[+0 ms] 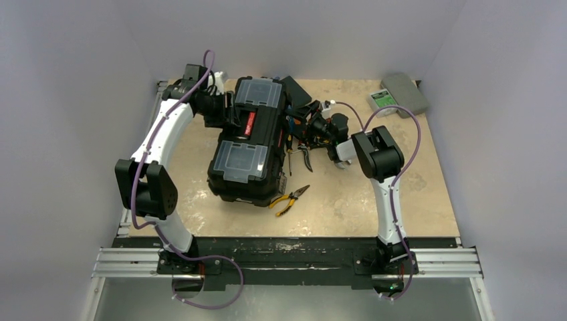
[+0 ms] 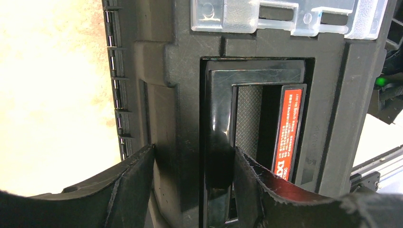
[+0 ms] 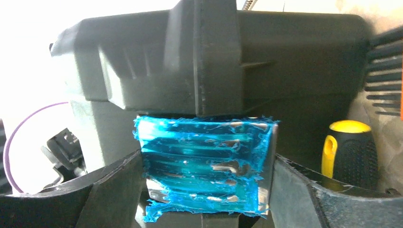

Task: Pack the tool kit
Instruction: Open the toolbox at the center of the board.

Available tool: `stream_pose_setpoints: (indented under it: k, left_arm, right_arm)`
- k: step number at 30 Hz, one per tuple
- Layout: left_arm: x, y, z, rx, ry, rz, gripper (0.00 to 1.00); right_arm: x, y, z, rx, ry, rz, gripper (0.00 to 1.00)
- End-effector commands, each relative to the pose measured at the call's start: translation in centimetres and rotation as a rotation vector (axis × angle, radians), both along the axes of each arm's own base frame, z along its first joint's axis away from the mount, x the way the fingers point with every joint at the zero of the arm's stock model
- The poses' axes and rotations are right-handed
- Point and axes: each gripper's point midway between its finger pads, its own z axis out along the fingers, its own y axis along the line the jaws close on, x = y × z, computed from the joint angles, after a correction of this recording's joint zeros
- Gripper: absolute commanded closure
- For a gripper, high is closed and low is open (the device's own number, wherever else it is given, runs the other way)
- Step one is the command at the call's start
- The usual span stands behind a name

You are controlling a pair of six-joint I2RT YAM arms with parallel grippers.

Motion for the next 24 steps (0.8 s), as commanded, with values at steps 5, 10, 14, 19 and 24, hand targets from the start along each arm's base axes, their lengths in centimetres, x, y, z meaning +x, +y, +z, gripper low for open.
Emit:
stream_pose_setpoints:
  k: [5,10,14,19,24]
  left_arm:
    - [-1.3,0.3,-2.1,0.021,0.096,-0.019,0.46]
    - [-1.2,0.6,-2.0,0.04,0.092,-0.013,0.47]
    - [-1.3,0.7,-2.1,0.046,0.095,-0.011,0.47]
    - [-1.3,1.1,-2.3,0.073,0.098,-0.006,0.47]
    - [-1.4,1.2,-2.5,0.1,0.1,-0.007,0.48]
  right_arm:
    - [-0.9,1.1,2.4,-0.027,-0.047,0.061,0.39]
    - [-0.7,1.2,0.7,-0.122,0.011,0.056,0.67]
    - [-0.9,0.8,-0.9,-0.21,0.052,0.049,0.79]
    - [-0.6,0.0,-2.2,-0.355,0.082,0.018,0.85]
    - [-0.3,-0.8,-2.3,-0.465,0.074,-0.008,0.92]
